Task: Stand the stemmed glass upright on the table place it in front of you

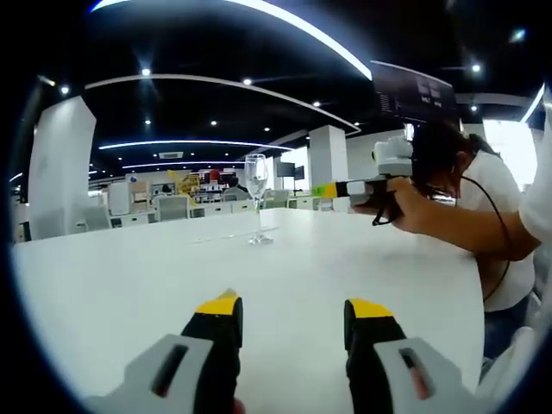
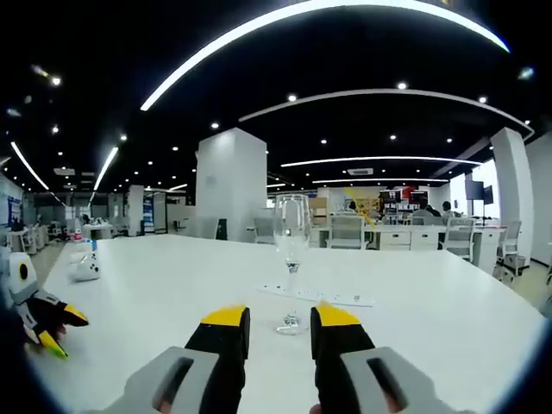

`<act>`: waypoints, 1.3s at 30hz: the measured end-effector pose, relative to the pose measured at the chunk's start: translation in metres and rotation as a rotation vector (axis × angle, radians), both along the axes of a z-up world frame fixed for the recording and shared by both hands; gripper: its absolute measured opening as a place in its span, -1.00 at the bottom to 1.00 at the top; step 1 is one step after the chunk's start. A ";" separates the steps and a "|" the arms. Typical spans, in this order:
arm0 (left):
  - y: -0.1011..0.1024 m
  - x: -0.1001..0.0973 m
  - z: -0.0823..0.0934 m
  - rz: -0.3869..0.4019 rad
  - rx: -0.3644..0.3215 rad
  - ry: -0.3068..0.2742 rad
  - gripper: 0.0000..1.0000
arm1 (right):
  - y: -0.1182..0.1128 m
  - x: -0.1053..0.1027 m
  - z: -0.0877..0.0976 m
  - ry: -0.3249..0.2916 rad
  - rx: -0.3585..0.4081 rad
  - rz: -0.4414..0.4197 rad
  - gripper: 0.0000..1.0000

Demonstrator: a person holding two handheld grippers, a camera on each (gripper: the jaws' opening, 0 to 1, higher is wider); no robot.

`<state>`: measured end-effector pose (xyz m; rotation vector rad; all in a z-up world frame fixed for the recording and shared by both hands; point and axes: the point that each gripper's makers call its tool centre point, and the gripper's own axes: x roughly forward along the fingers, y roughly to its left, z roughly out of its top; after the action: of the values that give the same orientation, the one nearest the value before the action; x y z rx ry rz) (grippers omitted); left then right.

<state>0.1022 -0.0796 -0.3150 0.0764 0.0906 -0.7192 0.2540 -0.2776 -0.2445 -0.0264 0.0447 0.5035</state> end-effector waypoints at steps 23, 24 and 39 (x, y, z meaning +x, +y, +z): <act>0.000 0.004 -0.004 0.003 0.019 0.007 -0.06 | -0.015 -0.054 -0.002 -0.003 0.022 0.009 -0.36; 0.000 0.004 -0.004 0.003 0.022 0.008 -0.06 | -0.016 -0.058 -0.004 -0.001 0.018 0.008 -0.36; -0.002 0.005 -0.006 0.001 0.039 0.014 -0.06 | -0.022 -0.071 -0.019 0.024 0.017 0.001 -0.37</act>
<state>0.1068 -0.0812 -0.3212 0.1080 0.1181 -0.7172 0.1832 -0.2998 -0.2634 -0.0035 0.0638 0.5056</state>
